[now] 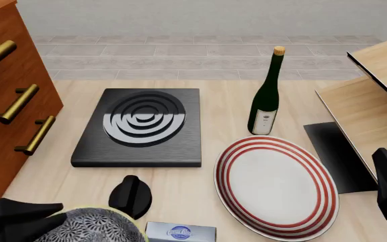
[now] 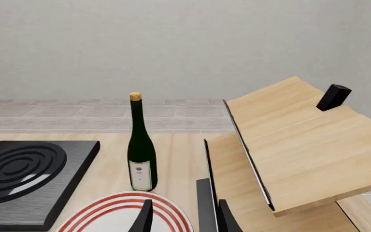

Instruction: Put the bowl on the stove.

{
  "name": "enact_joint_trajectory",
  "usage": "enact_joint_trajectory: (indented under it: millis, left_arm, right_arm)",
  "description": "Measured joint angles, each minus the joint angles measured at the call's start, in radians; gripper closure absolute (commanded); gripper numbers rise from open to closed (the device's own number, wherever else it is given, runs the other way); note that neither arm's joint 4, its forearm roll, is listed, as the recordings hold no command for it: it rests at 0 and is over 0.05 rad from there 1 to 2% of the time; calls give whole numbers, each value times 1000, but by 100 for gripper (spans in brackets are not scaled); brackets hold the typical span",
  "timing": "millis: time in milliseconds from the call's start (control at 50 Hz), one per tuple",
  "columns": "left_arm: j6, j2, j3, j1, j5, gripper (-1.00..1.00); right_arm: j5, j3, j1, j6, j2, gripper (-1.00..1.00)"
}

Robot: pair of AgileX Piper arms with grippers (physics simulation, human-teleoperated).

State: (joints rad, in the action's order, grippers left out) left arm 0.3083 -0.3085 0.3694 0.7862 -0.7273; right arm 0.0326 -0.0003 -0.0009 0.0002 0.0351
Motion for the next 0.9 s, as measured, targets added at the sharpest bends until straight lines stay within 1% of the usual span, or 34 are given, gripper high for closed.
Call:
enact_joint_trajectory:
  millis: [120,220,380,560,900]
  left_arm:
    - [-48,0,77,-2,-19,100]
    - [-102,-4,143,-5,-29,100]
    - [-180,-19,242,-32,-17,100]
    - [-269,-68,315,-105,44,100]
    - [-459,-189,399,-288,200,100]
  right_arm:
    - [0,0,0,0,0,-100]
    - [0,0,0,0,0,-100]
    - [0,0,0,0,0,-100]
    - [0,0,0,0,0,-100]
    - [0,0,0,0,0,-100]
